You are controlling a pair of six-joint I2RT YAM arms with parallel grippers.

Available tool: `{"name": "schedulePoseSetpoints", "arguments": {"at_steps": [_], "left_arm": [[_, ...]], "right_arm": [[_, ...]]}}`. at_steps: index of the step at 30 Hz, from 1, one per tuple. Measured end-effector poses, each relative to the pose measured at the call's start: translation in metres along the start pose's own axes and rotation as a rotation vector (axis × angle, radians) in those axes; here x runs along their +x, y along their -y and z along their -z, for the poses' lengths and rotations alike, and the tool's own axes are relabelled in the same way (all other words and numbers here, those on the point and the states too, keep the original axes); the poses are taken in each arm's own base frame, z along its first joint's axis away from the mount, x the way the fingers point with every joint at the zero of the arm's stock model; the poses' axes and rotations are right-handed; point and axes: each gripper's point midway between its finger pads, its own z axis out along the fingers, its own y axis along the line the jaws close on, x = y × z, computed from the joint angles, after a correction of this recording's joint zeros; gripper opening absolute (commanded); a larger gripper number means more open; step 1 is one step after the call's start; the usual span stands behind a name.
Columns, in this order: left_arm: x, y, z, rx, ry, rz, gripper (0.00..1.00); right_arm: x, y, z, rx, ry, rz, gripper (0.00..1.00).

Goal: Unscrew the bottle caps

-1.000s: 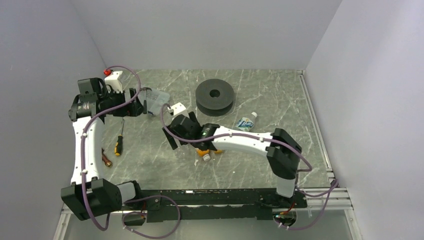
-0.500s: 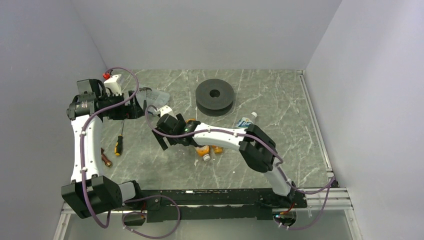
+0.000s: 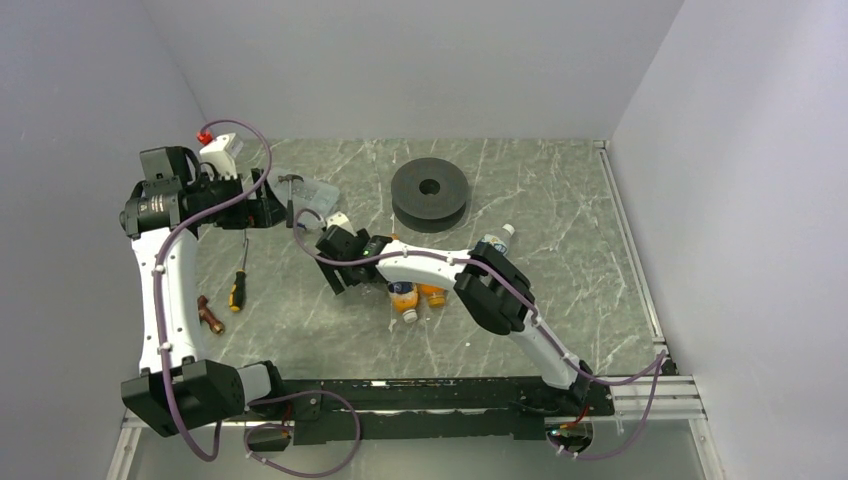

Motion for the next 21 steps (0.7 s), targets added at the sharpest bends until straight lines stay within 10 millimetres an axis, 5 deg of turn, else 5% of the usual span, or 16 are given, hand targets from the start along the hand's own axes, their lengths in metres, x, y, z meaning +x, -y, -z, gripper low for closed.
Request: {"name": "schedulePoseSetpoints", "arguments": {"at_steps": [6, 12, 15, 21], "left_arm": [[-0.006, 0.011, 0.002, 0.059, -0.001, 0.006, 0.99], [-0.014, 0.023, 0.004, 0.127, 0.004, 0.009, 0.99], [-0.016, 0.029, 0.006, 0.153, 0.006, 0.010, 0.99], [-0.025, 0.048, 0.014, 0.244, 0.029, 0.004, 0.99]], "right_arm": [[0.007, 0.000, -0.005, -0.005, -0.006, -0.008, 0.57], [0.005, 0.005, 0.017, -0.037, 0.026, -0.010, 0.50], [-0.015, 0.008, 0.051, -0.088, 0.108, -0.039, 0.50], [-0.098, 0.032, 0.151, -0.214, 0.452, -0.188, 0.50]]}}
